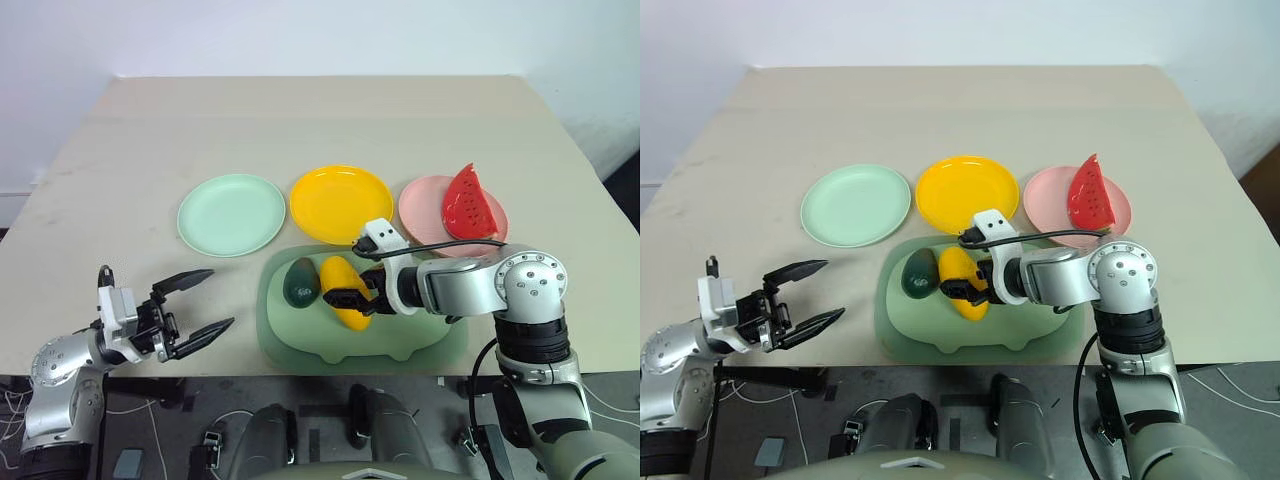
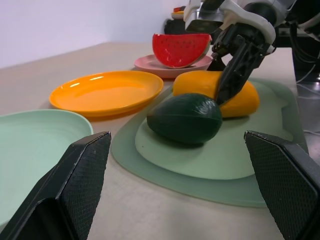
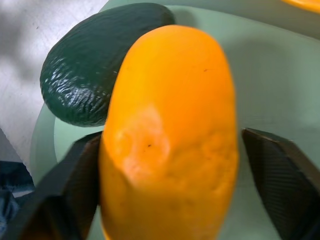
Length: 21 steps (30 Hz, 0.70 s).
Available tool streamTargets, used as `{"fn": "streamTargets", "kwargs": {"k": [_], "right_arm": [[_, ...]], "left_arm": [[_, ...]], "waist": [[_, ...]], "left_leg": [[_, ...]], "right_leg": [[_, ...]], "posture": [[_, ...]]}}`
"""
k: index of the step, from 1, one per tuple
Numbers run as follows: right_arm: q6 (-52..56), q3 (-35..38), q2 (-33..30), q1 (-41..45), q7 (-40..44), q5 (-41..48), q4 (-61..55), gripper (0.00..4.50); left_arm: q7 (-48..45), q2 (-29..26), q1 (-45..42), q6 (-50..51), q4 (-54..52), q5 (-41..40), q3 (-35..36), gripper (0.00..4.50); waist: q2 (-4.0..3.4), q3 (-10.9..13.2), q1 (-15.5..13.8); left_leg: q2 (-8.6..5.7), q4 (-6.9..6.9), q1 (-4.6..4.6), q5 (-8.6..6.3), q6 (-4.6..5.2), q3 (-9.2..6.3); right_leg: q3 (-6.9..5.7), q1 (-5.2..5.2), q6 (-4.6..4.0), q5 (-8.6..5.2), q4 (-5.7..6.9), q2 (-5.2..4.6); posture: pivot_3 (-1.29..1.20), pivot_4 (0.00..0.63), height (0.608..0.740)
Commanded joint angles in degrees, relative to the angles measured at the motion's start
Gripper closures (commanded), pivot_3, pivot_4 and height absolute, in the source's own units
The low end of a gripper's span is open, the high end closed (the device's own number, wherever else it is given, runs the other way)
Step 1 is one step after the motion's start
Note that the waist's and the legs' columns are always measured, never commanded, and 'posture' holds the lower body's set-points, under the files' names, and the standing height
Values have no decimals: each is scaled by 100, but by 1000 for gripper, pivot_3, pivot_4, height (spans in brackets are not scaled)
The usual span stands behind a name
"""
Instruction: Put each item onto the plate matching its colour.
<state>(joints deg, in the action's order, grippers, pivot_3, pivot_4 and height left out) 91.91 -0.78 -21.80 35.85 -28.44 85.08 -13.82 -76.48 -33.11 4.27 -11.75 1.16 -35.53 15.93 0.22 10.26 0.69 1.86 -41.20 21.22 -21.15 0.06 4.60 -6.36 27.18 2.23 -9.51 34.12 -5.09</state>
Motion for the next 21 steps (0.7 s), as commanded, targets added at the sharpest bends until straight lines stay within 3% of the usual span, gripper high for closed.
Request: {"fn": "streamTargets", "kwargs": {"k": [1, 4, 7, 12, 15, 21], "right_arm": [[-29, 52, -266, 168, -3, 59, 128, 1440], [-62, 72, -493, 561, 490, 216, 249, 1461], [-449, 186, -606, 1324, 1170, -329, 690, 1461], [-1648, -553, -515, 2123, 2517, -2158, 1589, 1461], [-2940, -1189, -201, 2568, 3421, -3550, 2742, 1461], [-4575, -1596, 530, 3146, 4590, -5255, 4915, 1461]], "left_arm": [[-43, -17, -36, -23, -85, -33, 0, 0], [-37, 1, -49, -22, -73, -36, -2, 0], [15, 35, -9, 6, -139, -51, -15, 0], [47, 27, 14, 18, -190, -36, -66, 0], [80, 19, 52, 33, -262, -27, -87, 0], [158, -18, 181, 63, -399, -39, -31, 0]], "waist": [[0, 0, -5], [-2, 1, 3], [-4, 3, 34], [-2, 1, 29], [-2, 1, 33], [-5, 3, 36]], "left_leg": [[0, 0, 0, 0, 0, -1], [0, -1, 1, 0, 1, -2], [0, -1, 5, 0, 1, 0], [2, 6, 3, 0, 1, 0], [-1, 6, 6, 0, 1, 4], [-1, 5, 14, 1, -1, 11]], "right_leg": [[0, -1, 0, 0, 0, 0], [0, 0, 0, 0, -1, -1], [1, 7, 0, 0, 0, 2], [2, 10, -1, -1, 0, 14], [2, 10, 0, 0, 0, 9], [-6, 11, 0, 1, 5, 8]], "posture": [[0, 150, 733], [0, 150, 733], [0, 150, 733], [0, 150, 733], [0, 150, 733], [0, 150, 733]]}}
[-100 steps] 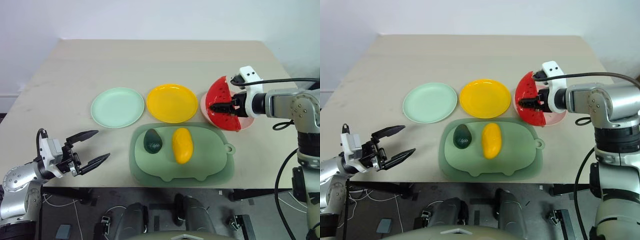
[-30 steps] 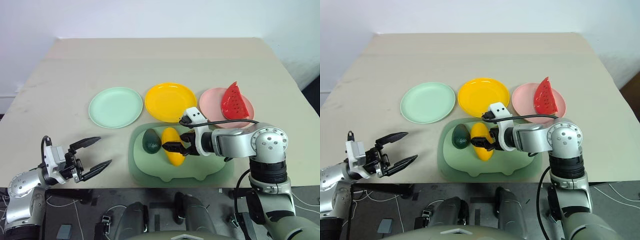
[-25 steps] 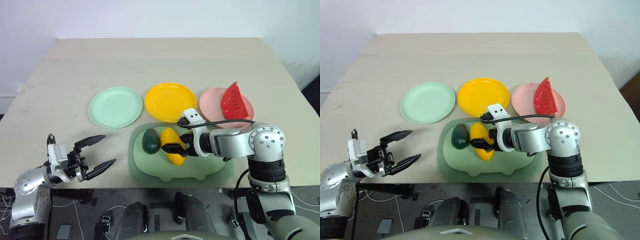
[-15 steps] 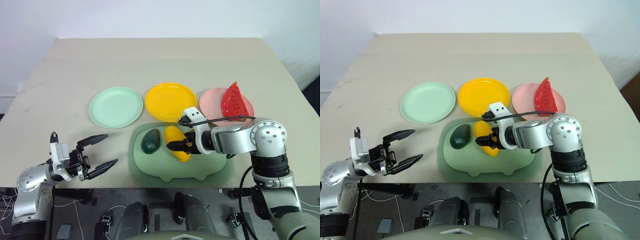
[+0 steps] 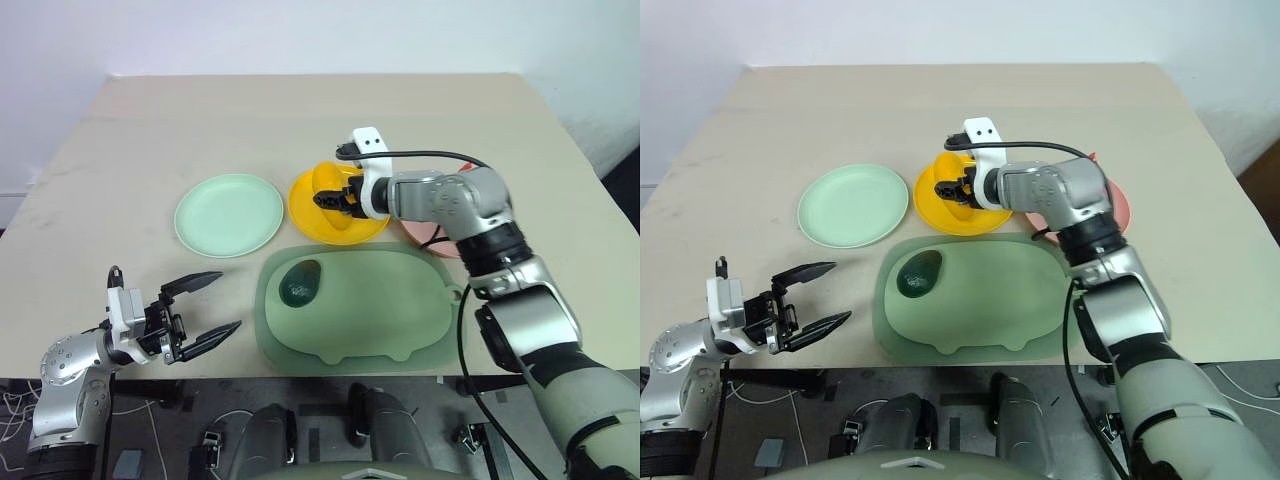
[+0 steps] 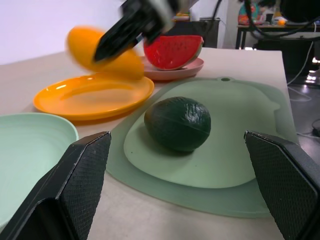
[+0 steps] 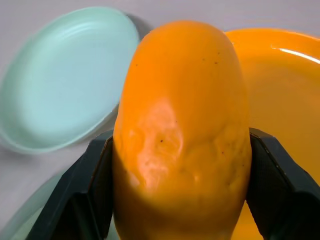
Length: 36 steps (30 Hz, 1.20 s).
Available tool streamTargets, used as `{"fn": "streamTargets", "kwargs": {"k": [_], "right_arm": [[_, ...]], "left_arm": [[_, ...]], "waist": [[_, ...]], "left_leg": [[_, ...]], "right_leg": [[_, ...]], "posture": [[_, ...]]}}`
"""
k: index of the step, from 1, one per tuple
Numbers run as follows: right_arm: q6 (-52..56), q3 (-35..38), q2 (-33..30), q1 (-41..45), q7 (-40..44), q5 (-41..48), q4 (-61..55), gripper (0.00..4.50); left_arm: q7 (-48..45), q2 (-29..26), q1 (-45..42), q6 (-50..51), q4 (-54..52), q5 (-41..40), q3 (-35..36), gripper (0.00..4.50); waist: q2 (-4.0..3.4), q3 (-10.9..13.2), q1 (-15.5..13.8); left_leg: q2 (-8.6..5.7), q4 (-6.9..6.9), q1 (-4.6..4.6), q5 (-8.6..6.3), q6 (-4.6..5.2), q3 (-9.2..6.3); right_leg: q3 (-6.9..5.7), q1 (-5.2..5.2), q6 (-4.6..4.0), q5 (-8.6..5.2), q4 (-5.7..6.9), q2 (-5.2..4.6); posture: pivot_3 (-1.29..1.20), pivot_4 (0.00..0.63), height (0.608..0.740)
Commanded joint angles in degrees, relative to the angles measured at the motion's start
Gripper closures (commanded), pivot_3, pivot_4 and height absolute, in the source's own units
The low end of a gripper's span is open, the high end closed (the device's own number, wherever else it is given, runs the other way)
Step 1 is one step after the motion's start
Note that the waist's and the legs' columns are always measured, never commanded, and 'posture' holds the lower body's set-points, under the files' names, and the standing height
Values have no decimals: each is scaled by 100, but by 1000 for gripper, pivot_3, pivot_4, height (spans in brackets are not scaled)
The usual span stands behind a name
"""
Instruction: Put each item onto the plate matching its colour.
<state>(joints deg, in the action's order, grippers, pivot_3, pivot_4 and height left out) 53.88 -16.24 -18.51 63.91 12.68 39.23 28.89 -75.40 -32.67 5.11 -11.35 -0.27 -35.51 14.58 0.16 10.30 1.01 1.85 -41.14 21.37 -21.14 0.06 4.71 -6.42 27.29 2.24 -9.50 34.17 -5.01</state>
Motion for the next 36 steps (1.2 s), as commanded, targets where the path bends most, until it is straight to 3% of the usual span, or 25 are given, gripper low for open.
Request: {"fn": "streamTargets", "kwargs": {"k": [1, 11, 13, 16, 21, 24, 27, 36], "right_arm": [[-1009, -60, 299, 411, 617, -895, 947, 1461], [-1861, 311, 766, 723, 1292, -2169, 2436, 1461], [-1915, 357, 830, 714, 1371, -2336, 2503, 742], [-1899, 454, 902, 727, 1444, -2513, 2568, 17], [-1800, 605, 925, 734, 1543, -2688, 2492, 17], [-1618, 721, 741, 653, 1744, -2685, 1956, 17], [-1065, 968, 315, 293, 2127, -2414, 706, 17], [692, 2379, -1265, -1519, 3130, -718, -3089, 17]], "left_arm": [[69, -67, 133, 28, -284, -46, 117, 0], [216, -141, 379, 138, -616, -88, 185, 0], [267, -134, 357, 149, -639, -76, 161, 0], [319, -120, 336, 154, -676, -70, 136, 0], [369, -139, 254, 211, -716, -79, 115, 0], [368, -160, 166, 266, -732, -107, 118, 0], [361, -175, 80, 297, -709, -94, 122, 0], [323, -146, 9, 289, -649, -64, 111, 0]], "waist": [[0, 0, 10], [-3, 2, 11], [-3, 1, 14], [-6, 3, 16], [-7, 4, 14], [-8, 4, 7], [-8, 4, -4], [-7, 4, -34]], "left_leg": [[0, 0, -1, 0, 0, 2], [2, 0, -5, 3, -5, 2], [2, 0, -9, 4, -7, 2], [2, 0, -9, 5, -9, 2], [2, 0, -4, 18, -32, 3], [1, 0, -3, 18, -33, 3], [2, 1, -2, 17, -31, -1], [0, 3, -1, 3, -6, -12]], "right_leg": [[0, 0, 0, 0, 0, 0], [-1, -2, -1, 0, 3, -3], [0, -3, -1, 0, 4, -3], [-1, -2, -2, 0, 6, -2], [-1, -1, -1, 0, 5, -2], [-1, -2, -1, 0, 4, -3], [-2, -1, -1, 0, 5, -3], [-7, -7, 1, 1, -5, -6]], "posture": [[0, 150, 733], [0, 150, 733], [0, 150, 733], [0, 150, 733], [0, 150, 733], [0, 150, 733], [0, 150, 733], [0, 150, 733]]}}
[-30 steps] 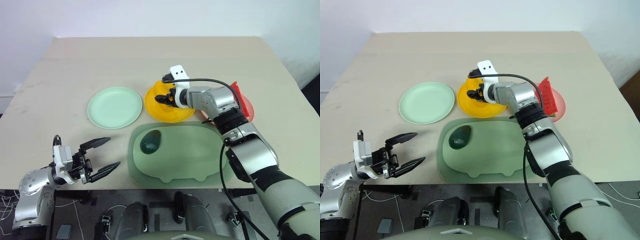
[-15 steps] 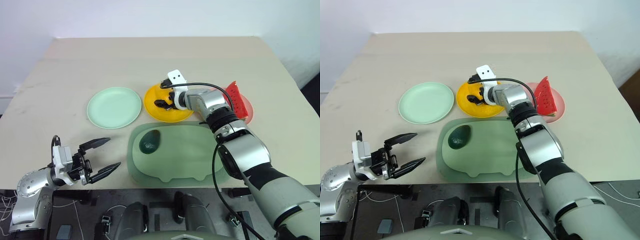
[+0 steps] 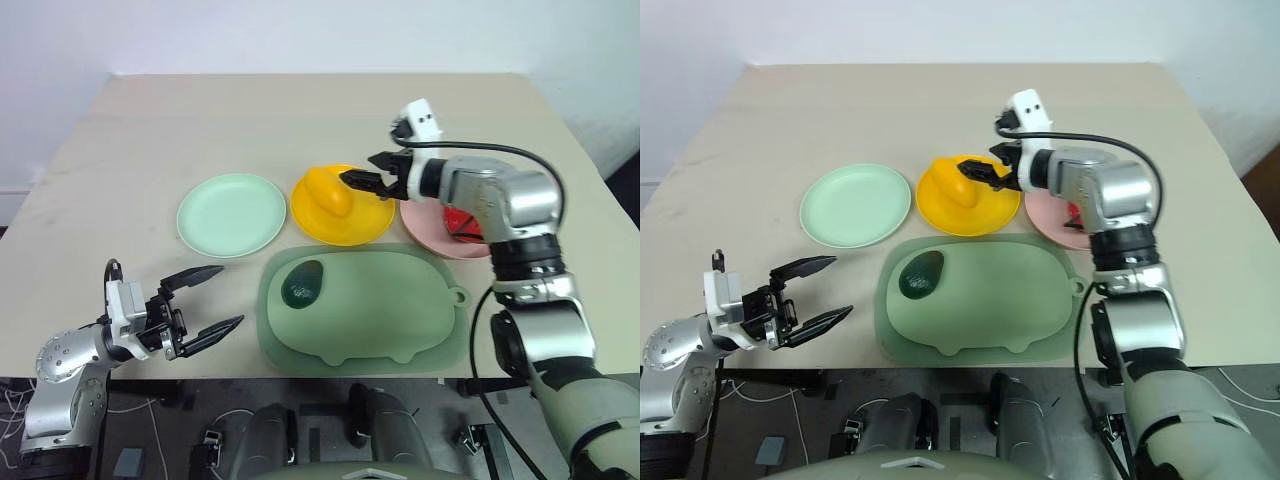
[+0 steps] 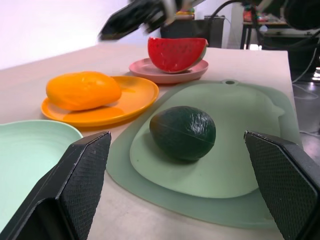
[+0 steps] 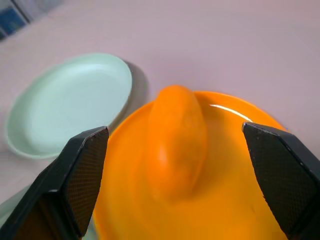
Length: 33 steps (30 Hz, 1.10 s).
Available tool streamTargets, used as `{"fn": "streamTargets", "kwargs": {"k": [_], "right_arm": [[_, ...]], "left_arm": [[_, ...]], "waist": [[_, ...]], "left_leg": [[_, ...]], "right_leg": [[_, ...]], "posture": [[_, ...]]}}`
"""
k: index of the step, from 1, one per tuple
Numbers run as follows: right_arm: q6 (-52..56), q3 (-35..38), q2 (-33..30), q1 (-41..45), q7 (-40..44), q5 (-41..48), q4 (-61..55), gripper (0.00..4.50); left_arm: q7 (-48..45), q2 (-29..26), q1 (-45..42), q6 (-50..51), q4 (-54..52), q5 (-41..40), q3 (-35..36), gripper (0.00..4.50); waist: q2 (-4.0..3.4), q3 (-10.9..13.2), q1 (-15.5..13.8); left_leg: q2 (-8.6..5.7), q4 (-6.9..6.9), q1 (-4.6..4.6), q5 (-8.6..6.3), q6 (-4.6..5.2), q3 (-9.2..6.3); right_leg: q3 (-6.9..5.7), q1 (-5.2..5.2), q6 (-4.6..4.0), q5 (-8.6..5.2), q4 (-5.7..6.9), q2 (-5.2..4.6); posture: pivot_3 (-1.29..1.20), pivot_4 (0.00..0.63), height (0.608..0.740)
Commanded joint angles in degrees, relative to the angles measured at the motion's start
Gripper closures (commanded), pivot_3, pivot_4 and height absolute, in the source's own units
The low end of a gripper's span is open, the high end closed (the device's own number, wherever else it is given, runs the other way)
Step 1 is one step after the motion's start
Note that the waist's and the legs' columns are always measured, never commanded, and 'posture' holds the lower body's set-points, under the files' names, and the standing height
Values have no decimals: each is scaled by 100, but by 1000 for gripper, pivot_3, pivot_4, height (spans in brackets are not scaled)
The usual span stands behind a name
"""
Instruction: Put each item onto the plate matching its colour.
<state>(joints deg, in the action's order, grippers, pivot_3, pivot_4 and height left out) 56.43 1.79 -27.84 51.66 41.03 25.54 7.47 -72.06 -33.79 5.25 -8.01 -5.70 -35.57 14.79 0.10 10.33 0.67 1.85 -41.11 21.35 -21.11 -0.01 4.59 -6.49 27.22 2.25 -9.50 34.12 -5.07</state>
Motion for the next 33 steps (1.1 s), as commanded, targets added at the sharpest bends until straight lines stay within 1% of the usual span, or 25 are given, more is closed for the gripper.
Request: {"fn": "streamTargets", "kwargs": {"k": [1, 3, 5, 7, 9, 12, 14, 18, 21, 26, 30, 33], "right_arm": [[494, 759, -518, -536, 404, 809, -1193, 17], [368, 1080, -969, -1136, 711, 995, -1603, 17], [37, 1428, -1251, -1684, 1015, 1144, -1874, 17], [-416, 1748, -1461, -2217, 1281, 1182, -2056, 17], [-978, 2024, -1523, -2676, 1426, 1106, -2138, 17], [-1757, 2083, -1966, -3602, 2089, 820, -2128, 17], [-2123, 2107, -2155, -4019, 2492, 816, -2054, 17], [-2118, 2220, -2324, -4437, 2853, 1168, -2152, 17], [-2608, 2347, -2275, -4775, 3074, 1182, -2420, 17], [-3325, 2541, -2314, -5286, 3419, 1063, -2374, 17], [-3517, 2516, -2368, -5450, 3458, 1004, -2192, 17], [-3490, 2535, -2345, -5568, 3463, 1103, -2292, 17]], "left_arm": [[-11, -29, -23, -48, -95, -52, 81, 0], [-16, -17, -47, -51, -75, -52, 71, 0], [-30, -12, -54, -50, -59, -56, 72, 0], [-42, -13, -56, -40, -39, -56, 72, 0], [-54, -16, -62, -21, -18, -47, 54, 0], [-106, 22, -28, 5, -96, 23, -135, 0], [-10, 74, -53, 32, -166, 105, -265, 0], [377, 189, -132, 243, -489, 261, -584, 0], [890, 236, -213, 514, -820, 603, -860, 0], [1924, 445, -361, 780, -1311, 1452, -1301, 0], [2392, 651, -274, 839, -1467, 1801, -1603, 0], [2701, 753, -336, 937, -1499, 2055, -1771, 0]], "waist": [[-1, 1, -2], [0, 0, -2], [1, 0, -4], [1, 0, -4], [2, 0, 2], [2, 0, -10], [3, 0, -22], [5, 2, -14], [7, 3, -25], [10, 3, -105], [10, 3, -140], [9, 3, -147]], "left_leg": [[0, 1, -2, 0, 0, 0], [-2, -1, -6, 0, 0, 1], [-2, -2, -12, 0, 0, -1], [-2, -2, -17, 0, 0, -3], [-2, -2, -19, 0, 0, -2], [-3, -1, -21, 0, 0, 0], [-4, -2, -21, 0, 0, 0], [-4, -6, -43, 0, 1, 1], [0, 7, -95, -2, 2, -2], [0, 7, -98, -4, 3, -1], [-3, 6, -101, -3, 3, 6], [-2, 5, -102, -3, 3, 4]], "right_leg": [[0, 0, 0, 0, 1, 0], [1, 0, -1, 0, -2, 0], [2, -5, -2, -1, -2, 1], [5, -8, -2, -2, -3, 3], [9, -8, -1, -2, -3, 4], [12, -9, -1, -2, -3, 6], [12, -12, -1, -2, -6, 4], [18, -29, -1, -2, -6, 5], [18, -71, 0, -8, -14, 5], [23, -75, 3, -8, -15, 5], [29, -75, 2, -7, -13, 5], [29, -75, 0, -8, -12, 6]], "posture": [[0, 150, 733], [0, 150, 733], [0, 150, 733], [0, 150, 733], [0, 150, 733], [0, 150, 733], [0, 150, 733], [0, 150, 733], [0, 150, 733], [0, 150, 733], [0, 150, 733], [0, 150, 733]]}}
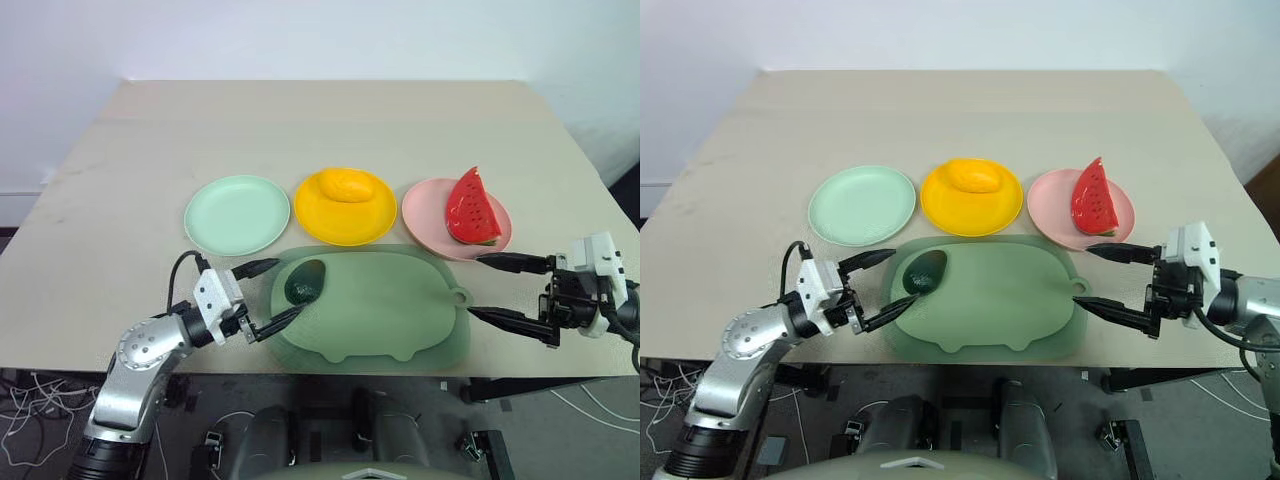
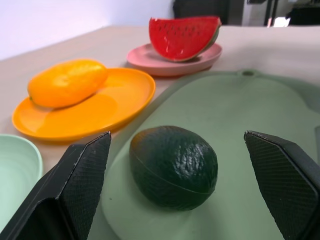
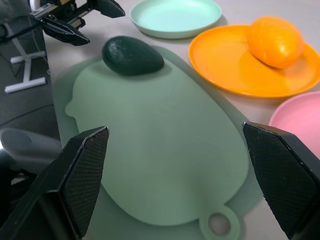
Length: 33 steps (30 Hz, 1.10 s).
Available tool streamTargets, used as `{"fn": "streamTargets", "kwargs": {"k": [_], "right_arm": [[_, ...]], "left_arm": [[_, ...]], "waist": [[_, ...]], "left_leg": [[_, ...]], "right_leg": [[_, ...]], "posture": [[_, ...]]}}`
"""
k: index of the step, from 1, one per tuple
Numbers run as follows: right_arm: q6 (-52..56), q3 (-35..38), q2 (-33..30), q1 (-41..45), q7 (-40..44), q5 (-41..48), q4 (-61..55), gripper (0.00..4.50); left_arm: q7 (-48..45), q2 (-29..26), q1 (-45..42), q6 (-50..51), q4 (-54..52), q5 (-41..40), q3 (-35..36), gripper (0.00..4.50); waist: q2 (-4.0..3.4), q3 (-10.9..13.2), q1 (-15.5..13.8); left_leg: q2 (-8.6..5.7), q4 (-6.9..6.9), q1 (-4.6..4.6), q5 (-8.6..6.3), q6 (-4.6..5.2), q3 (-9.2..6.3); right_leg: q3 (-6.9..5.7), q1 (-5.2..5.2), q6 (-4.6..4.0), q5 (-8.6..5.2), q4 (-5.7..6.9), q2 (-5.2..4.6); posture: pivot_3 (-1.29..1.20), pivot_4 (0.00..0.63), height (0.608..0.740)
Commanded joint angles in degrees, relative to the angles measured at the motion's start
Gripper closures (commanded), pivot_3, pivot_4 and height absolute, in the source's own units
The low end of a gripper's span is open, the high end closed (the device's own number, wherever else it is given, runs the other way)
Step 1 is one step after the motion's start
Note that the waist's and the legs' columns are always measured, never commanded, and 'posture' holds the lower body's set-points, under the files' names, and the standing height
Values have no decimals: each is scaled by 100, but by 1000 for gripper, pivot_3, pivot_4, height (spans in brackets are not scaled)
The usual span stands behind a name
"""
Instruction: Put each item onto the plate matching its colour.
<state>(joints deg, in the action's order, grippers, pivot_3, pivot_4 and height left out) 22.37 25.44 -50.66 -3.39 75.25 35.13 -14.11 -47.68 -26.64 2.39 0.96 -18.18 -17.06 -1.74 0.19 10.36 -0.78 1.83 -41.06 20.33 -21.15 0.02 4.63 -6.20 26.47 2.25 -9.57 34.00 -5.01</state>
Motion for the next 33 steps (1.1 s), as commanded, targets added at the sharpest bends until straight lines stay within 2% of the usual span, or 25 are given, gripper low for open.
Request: {"fn": "streamTargets", "kwargs": {"k": [1, 6, 13, 18, 20, 29, 33], "right_arm": [[-122, 193, -47, -122, 57, 156, -175, 17], [-451, 262, 66, -451, 91, 118, -319, 17], [-434, 231, 137, -625, -175, 198, -529, 17], [-417, 230, 157, -700, -320, 262, -712, 17], [-413, 237, 161, -715, -374, 294, -760, 0], [-438, 204, 202, -768, -587, 307, -836, 0], [-462, 191, 215, -758, -632, 305, -830, 0]], "left_arm": [[399, 68, -91, 189, -282, 288, -175, 0], [915, 362, -317, 478, -226, 560, -436, 0], [1180, 661, -610, 635, 61, 705, -715, 0], [1101, 592, -594, 611, 194, 713, -788, 0], [1092, 578, -605, 607, 227, 733, -840, 390], [1147, 605, -623, 554, 395, 832, -902, 390], [1117, 612, -622, 514, 465, 824, -915, 1232]], "waist": [[0, 0, -6], [1, 0, -18], [1, 0, 0], [2, 0, -6], [2, 0, -9], [2, 0, -10], [2, 0, -10]], "left_leg": [[0, 0, 0, 0, 0, -1], [0, -1, 1, 0, 0, -3], [-2, -2, 0, 0, 0, -3], [-2, -3, 0, 0, 1, -3], [-2, -3, 0, 0, 0, -4], [-3, -4, 0, 0, 1, -4], [-2, -4, 0, 0, 1, -4]], "right_leg": [[0, 0, 0, 0, 0, 0], [0, -2, 1, 0, 0, -1], [0, -3, 0, 0, 0, 4], [0, -3, 1, 0, 0, 2], [0, -3, 1, 0, 0, 2], [0, -4, 1, 0, 0, 1], [0, -4, 1, 0, 0, 0]], "posture": [[0, 150, 733], [0, 150, 733], [0, 150, 733], [0, 150, 733], [0, 150, 733], [0, 150, 733], [0, 150, 733]]}}
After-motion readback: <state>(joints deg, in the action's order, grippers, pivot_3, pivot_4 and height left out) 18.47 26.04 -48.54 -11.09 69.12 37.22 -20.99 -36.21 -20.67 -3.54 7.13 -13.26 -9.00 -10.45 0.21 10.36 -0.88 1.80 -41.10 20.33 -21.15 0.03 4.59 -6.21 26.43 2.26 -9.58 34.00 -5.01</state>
